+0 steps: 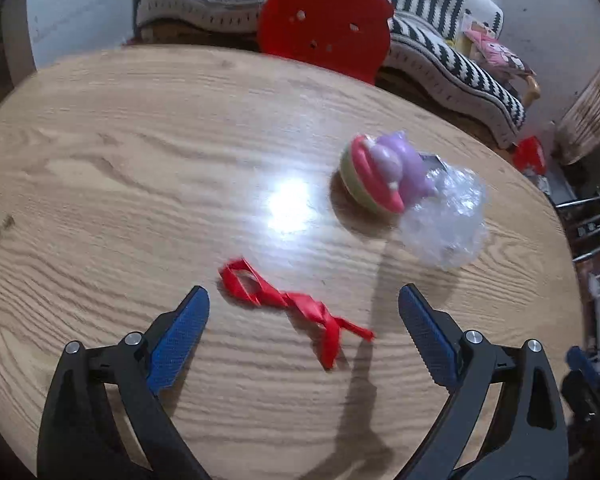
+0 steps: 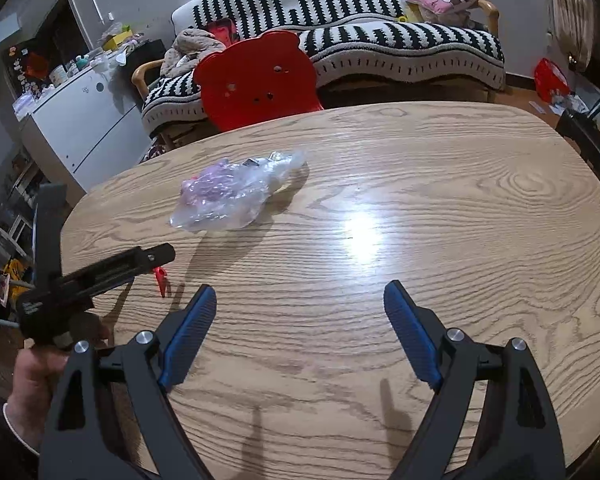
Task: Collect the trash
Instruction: 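Grasp the red ribbon with the left gripper while the right grasps the clear plastic bag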
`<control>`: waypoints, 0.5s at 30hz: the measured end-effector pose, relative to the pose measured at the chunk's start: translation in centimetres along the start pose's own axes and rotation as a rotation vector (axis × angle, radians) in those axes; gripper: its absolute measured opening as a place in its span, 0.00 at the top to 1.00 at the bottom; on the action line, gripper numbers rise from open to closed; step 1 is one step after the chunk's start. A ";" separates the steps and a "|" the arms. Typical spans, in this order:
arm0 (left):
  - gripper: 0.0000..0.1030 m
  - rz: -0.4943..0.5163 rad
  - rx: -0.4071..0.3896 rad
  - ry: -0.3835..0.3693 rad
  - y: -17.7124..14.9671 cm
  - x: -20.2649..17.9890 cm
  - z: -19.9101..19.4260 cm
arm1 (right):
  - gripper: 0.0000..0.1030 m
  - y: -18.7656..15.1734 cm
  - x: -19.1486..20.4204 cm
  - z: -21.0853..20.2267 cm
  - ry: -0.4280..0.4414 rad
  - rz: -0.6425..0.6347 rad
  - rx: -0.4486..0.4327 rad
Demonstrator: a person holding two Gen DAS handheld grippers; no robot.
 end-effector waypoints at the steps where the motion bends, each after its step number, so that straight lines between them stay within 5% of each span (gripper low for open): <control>1: 0.14 0.011 -0.003 0.013 -0.1 0.0 0.1 | 0.20 0.1 0.1 0.1 0.002 -0.001 0.002; 8: 0.88 0.103 -0.009 0.047 -1.2 0.3 -0.7 | 0.20 2.2 1.8 2.5 0.062 0.035 0.015; 15: 0.92 0.133 0.016 0.015 -2.0 2.1 -2.0 | 0.20 5.5 3.7 5.9 0.152 0.105 0.030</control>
Point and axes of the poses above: each gripper's, at about its wrist camera, not at the fingertips, and z roughly the way its jaws point, x to its left, y to its top, the point moved 2 cm from there along z, roughly the way its jaws point, and after that the axes turned 10 degrees about x, right-handed, at the moved point
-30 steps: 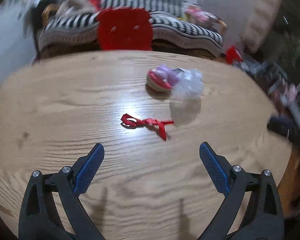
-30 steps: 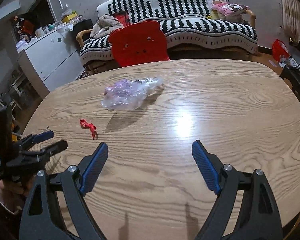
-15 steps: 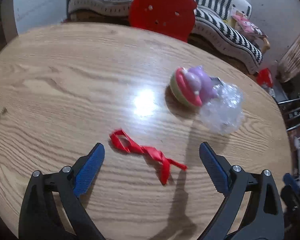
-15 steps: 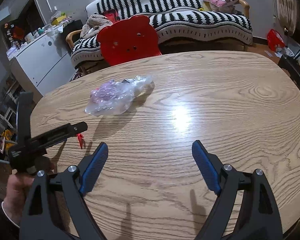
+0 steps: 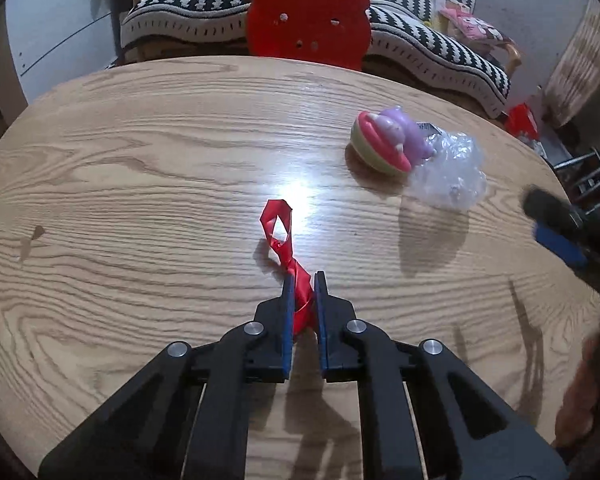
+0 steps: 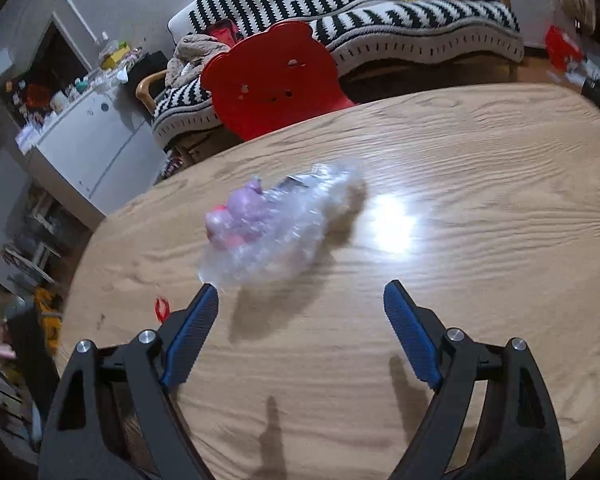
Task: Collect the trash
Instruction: 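Grasp the red ribbon with the left gripper while the right grasps the clear plastic bag, then carry the ribbon and plastic bag over the black bin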
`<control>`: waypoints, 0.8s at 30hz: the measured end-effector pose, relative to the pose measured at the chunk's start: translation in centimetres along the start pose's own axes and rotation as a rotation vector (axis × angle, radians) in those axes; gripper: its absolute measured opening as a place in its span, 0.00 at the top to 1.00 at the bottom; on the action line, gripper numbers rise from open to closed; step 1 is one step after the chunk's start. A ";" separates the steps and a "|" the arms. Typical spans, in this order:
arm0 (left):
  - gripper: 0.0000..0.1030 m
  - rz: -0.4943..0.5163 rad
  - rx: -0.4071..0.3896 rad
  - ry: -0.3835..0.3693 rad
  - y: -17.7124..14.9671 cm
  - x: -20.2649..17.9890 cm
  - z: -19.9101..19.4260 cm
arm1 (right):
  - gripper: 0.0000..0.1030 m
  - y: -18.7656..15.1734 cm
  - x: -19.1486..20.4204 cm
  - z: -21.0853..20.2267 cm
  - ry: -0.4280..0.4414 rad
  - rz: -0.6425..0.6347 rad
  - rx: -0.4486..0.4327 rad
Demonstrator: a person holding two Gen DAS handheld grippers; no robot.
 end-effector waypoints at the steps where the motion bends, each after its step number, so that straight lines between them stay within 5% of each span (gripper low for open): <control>1: 0.92 0.003 -0.004 -0.004 -0.1 0.2 -0.3 | 0.20 0.5 0.2 0.6 0.010 0.011 0.001; 7: 0.92 0.042 -0.043 0.001 -0.4 0.8 -1.7 | 0.20 2.4 1.2 3.9 0.009 0.020 0.017; 9: 0.92 0.052 -0.047 0.002 -0.4 1.0 -1.9 | 0.31 2.6 1.2 5.0 0.018 0.019 0.038; 14: 0.92 0.048 -0.047 -0.007 -0.1 1.6 -2.1 | 0.86 1.4 1.4 5.7 -0.001 -0.031 0.063; 24: 0.92 0.078 -0.072 -0.038 -0.6 0.3 -3.9 | 0.92 -2.4 2.2 -3.4 -0.058 -0.179 -0.073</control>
Point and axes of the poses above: each gripper's, at about its wrist camera, not at the fingertips, and z roughly the way its jaws point, x to its left, y to its top, the point moved 2 cm from there along z, roughly the way its jaws point, and after that the axes turned 10 degrees about x, right-handed, at the moved point
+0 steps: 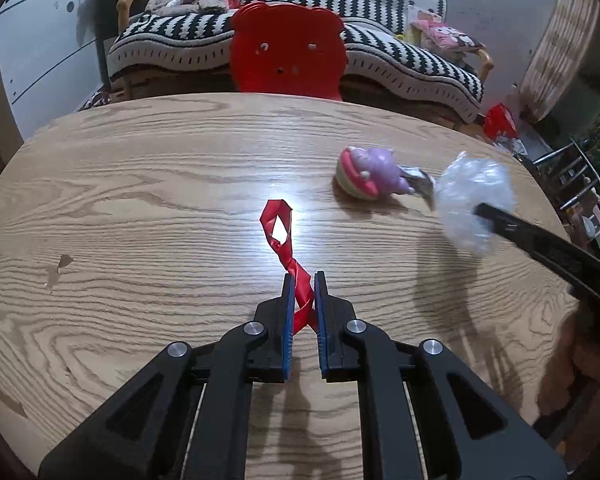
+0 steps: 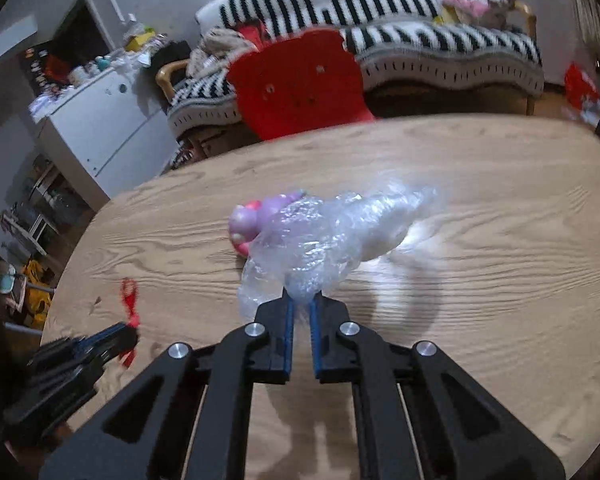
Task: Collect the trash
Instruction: 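Carry the ribbon and plastic bag over the black bin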
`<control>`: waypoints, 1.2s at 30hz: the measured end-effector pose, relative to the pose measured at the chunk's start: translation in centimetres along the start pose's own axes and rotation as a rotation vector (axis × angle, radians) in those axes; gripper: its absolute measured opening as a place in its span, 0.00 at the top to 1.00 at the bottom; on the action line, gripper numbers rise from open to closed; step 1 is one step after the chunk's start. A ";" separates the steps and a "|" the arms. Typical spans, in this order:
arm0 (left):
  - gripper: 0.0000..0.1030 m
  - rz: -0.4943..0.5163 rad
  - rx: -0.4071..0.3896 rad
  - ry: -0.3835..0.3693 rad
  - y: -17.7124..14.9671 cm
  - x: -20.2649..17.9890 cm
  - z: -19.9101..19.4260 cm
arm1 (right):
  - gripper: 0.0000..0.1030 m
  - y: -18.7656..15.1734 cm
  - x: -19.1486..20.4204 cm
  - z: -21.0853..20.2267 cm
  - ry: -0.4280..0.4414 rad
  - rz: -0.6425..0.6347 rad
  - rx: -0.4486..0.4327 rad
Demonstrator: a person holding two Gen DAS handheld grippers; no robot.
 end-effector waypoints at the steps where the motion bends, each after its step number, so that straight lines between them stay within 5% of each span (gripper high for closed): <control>1: 0.92 0.007 -0.003 -0.001 -0.1 -0.3 -0.2 | 0.92 -0.3 0.0 -0.9 0.001 -0.005 -0.010; 18: 0.92 0.262 -0.026 -0.133 -4.8 -14.6 -2.8 | 0.92 -10.1 -9.8 -15.1 -0.163 -0.025 -0.033; 26: 0.92 0.405 -0.043 -0.258 -6.9 -24.6 -3.2 | 0.92 -15.8 -18.9 -21.9 -0.261 0.104 -0.068; 36: 0.92 0.588 0.027 -0.434 -12.6 -38.8 -1.5 | 0.92 -25.6 -30.9 -28.9 -0.346 0.340 -0.091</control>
Point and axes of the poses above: each gripper's, at about its wrist camera, not at the fingertips, and z roughly the way its jaws point, x to its left, y to its top, the point moved 2 cm from there along z, roughly the way its jaws point, and after that the axes turned 10 degrees about x, right-handed, at the moved point
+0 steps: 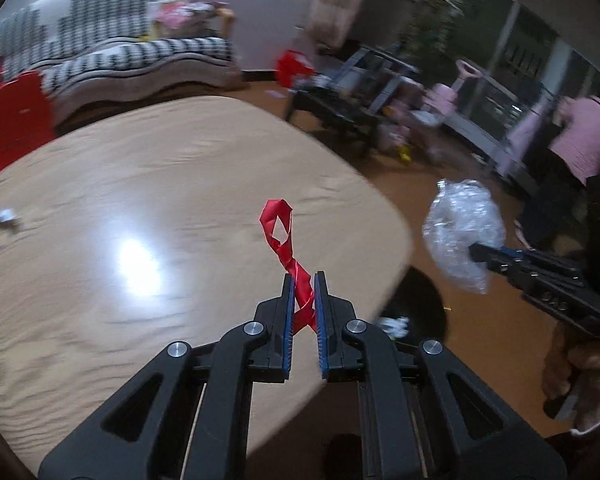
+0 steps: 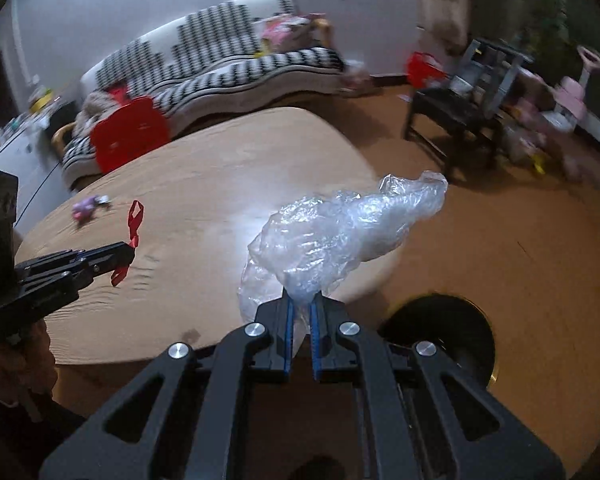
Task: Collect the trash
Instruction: 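Carry the ribbon and plastic bag over the black bin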
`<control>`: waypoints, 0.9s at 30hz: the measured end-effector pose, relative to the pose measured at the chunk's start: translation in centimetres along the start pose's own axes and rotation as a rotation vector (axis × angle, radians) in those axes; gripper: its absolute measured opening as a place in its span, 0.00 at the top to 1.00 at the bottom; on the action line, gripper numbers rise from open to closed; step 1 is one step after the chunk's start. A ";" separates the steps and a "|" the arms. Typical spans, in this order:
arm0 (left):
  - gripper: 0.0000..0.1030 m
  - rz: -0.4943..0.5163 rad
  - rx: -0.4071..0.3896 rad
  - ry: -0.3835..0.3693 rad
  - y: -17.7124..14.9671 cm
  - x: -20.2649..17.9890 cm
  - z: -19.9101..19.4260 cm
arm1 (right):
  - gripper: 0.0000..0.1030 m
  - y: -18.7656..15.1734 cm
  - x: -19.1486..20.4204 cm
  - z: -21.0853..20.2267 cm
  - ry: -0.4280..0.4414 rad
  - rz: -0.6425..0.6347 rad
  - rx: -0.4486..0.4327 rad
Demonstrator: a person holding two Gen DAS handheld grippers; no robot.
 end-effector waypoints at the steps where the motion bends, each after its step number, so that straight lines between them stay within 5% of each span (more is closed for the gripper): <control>1: 0.92 0.025 0.012 -0.024 0.0 -1.6 1.0 | 0.92 -0.5 -1.1 0.0 -0.002 0.019 0.007; 14: 0.92 0.215 0.212 -0.203 -2.8 -14.6 13.3 | 0.92 -6.2 -13.1 4.9 -0.047 0.244 0.177; 27: 0.91 0.226 0.273 -0.208 -1.9 -15.8 19.4 | 0.92 -6.0 -15.9 6.9 -0.051 0.317 0.212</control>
Point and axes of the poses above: each gripper's, at about its wrist camera, not at the fingertips, and z roughly the way its jaws point, x to its left, y to its top, the point moved 2 cm from there along z, roughly the way its jaws point, and after that the axes turned 10 degrees about x, right-handed, at the moved point
